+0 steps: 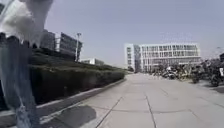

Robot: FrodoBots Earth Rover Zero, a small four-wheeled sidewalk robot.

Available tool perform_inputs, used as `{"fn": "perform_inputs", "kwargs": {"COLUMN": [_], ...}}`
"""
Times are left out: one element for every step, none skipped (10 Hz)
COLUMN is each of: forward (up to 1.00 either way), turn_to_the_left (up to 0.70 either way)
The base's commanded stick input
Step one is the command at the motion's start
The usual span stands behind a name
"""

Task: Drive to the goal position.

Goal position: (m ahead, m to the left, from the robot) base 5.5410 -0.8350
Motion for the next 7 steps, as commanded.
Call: {"fn": "perform_inputs", "kwargs": {"forward": [0.7,0.7,0.7,0.7,0.7,0.7,0.7], "turn_to_the_left": [-0.36,-0.36,-0.36,-0.36,-0.36,-0.36,-0.14]}}
